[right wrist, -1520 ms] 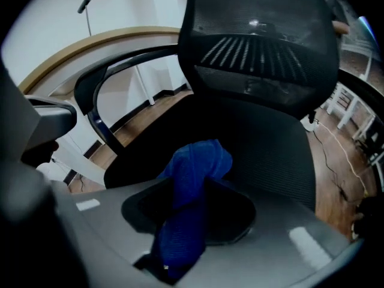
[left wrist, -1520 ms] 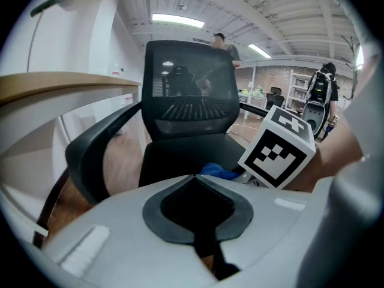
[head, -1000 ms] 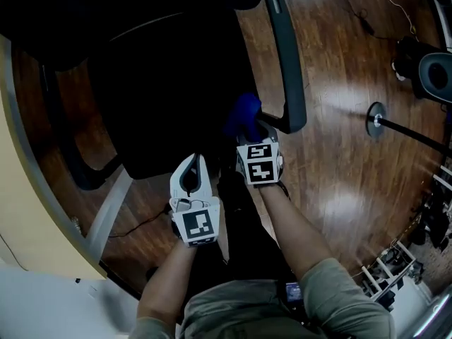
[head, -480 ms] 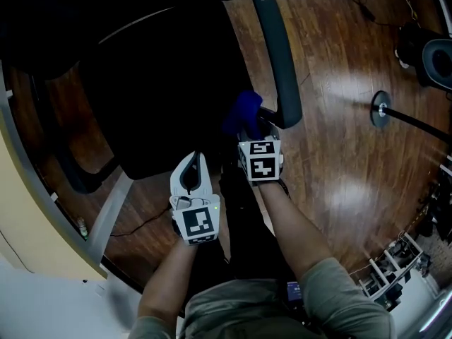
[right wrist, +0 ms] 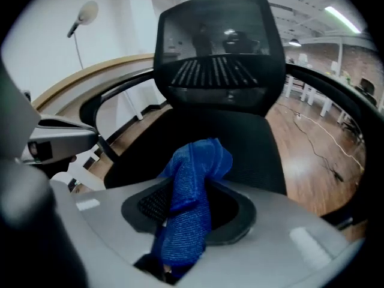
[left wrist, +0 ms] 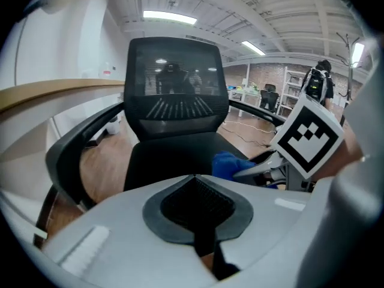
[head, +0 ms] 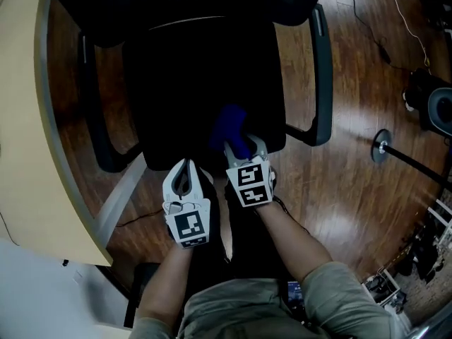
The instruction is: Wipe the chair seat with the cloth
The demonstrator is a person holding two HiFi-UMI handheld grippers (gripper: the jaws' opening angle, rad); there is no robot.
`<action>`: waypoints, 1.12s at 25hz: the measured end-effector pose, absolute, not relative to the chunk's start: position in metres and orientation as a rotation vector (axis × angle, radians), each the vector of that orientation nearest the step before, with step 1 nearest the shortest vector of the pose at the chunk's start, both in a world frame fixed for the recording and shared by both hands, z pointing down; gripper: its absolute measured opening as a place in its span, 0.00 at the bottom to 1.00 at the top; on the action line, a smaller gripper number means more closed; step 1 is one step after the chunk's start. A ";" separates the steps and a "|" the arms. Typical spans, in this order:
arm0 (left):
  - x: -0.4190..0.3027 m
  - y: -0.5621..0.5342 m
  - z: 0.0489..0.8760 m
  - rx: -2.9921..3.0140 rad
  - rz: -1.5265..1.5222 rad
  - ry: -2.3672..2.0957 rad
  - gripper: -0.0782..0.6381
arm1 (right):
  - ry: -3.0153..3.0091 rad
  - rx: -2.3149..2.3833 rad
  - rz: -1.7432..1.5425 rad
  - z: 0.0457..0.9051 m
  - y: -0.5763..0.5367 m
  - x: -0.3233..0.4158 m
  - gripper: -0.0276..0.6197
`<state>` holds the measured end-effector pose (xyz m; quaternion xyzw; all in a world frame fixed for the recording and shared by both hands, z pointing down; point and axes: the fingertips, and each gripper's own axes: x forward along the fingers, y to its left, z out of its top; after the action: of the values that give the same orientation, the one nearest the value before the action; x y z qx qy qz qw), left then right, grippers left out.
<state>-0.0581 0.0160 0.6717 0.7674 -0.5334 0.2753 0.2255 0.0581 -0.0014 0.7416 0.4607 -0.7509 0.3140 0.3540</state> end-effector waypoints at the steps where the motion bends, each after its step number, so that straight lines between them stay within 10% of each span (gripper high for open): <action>1: -0.074 0.019 0.671 2.088 0.762 -1.500 0.12 | -1.975 1.134 0.784 0.739 0.000 0.035 0.25; 15: -0.213 0.088 0.682 1.788 0.711 -1.700 0.12 | -2.111 0.489 0.611 0.774 0.077 -0.186 0.25; 28: -0.170 0.070 0.685 1.889 0.728 -1.610 0.12 | -1.985 0.674 0.678 0.790 0.063 -0.099 0.25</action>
<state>-0.1696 0.0697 0.6848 0.7025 -0.5986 0.2708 0.2737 -0.0988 0.0632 0.7896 0.2729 -0.8035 0.2746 0.4523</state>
